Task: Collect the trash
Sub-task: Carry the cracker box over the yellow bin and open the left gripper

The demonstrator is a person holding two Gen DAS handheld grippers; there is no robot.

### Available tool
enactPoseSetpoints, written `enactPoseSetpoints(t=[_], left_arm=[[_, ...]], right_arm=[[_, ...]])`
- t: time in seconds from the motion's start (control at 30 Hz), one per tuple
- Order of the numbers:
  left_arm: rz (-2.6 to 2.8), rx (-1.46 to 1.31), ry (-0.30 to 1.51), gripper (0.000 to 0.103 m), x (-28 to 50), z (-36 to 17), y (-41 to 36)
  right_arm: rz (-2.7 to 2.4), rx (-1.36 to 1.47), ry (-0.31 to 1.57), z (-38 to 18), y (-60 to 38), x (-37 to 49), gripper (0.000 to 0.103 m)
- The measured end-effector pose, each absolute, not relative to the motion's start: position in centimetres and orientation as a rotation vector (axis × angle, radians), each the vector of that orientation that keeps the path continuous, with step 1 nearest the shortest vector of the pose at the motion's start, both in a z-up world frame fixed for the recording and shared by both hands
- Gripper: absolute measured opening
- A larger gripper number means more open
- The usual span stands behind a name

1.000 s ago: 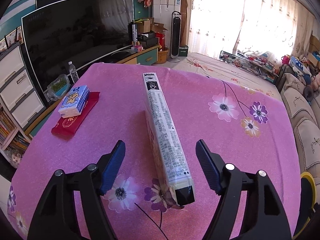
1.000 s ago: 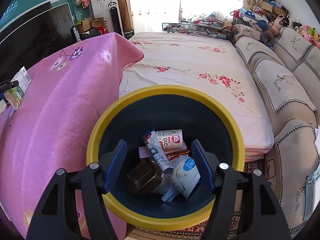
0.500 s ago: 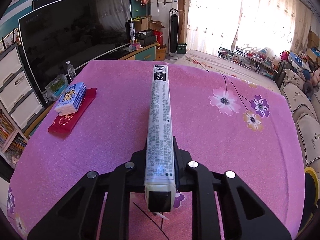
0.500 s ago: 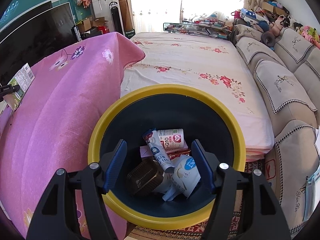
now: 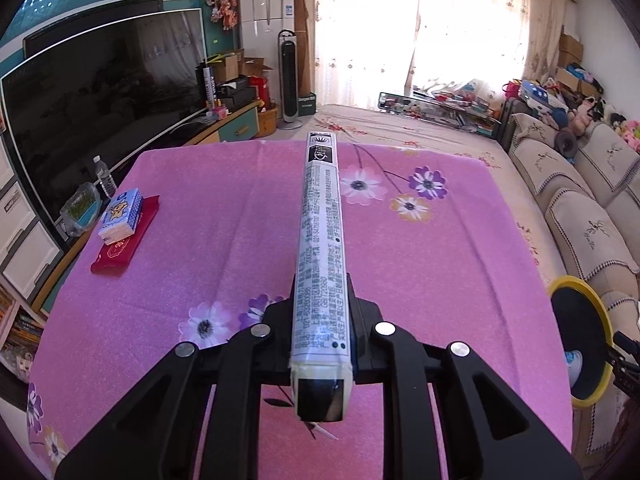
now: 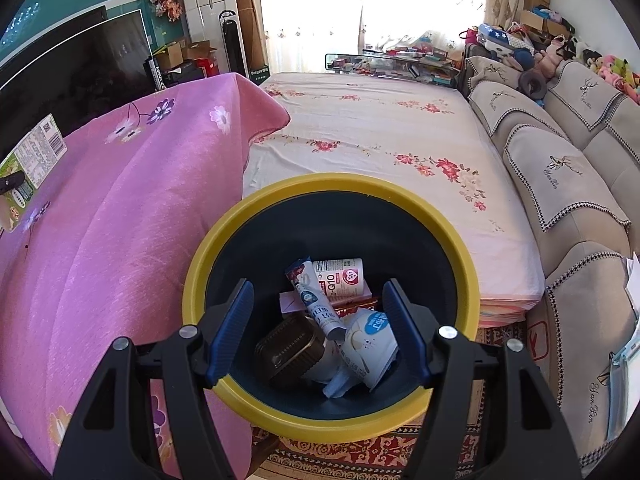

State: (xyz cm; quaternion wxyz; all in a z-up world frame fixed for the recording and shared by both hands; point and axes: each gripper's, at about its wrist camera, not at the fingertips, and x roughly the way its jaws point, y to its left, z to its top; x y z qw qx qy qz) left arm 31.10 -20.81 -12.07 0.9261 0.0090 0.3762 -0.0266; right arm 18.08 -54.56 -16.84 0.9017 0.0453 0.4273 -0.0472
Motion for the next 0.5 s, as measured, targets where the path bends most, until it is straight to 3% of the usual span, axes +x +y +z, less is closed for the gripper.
enactPoseSetpoints(t=[0.5], left_arm=[[-0.52, 0.134, 0.8, 0.018, 25.9, -10.5, -40.5]], right_arm=[[-0.182, 0.098, 0.854, -15.7, -57.3, 14.3, 0.064]])
